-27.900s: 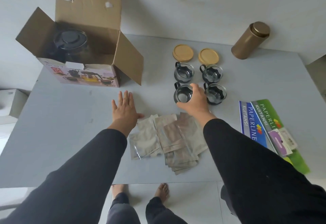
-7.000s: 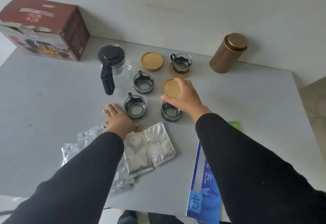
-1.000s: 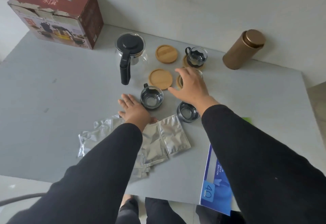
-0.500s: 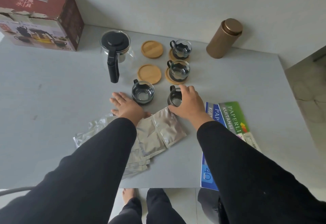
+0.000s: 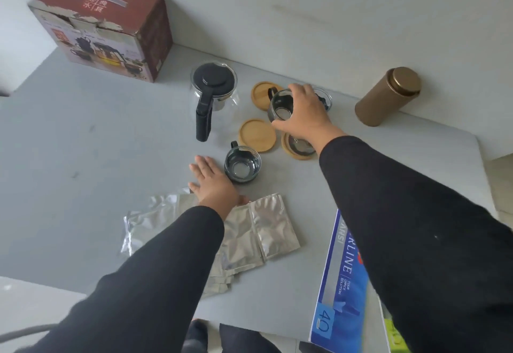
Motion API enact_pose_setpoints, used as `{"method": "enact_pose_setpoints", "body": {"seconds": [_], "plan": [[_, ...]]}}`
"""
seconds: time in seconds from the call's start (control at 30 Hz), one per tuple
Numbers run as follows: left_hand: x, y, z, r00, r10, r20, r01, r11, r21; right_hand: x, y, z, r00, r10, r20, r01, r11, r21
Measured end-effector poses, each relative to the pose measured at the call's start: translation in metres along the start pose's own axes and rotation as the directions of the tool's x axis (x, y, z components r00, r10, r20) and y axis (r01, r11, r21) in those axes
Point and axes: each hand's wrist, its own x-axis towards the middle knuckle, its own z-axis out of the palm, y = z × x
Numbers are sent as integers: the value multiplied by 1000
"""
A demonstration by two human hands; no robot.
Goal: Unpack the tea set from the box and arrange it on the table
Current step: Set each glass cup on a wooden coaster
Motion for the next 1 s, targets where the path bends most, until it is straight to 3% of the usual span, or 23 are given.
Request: {"method": "enact_pose_setpoints", "body": {"seconds": [0.4,1.0], "plan": [[7,2,5,1000,-24,9,24,999,42,102,5,31,998,38,52,-41,997,59],[6,5,3,999,-50,20,49,998,47,108,16,39,994,22,110,-25,999,31]]}}
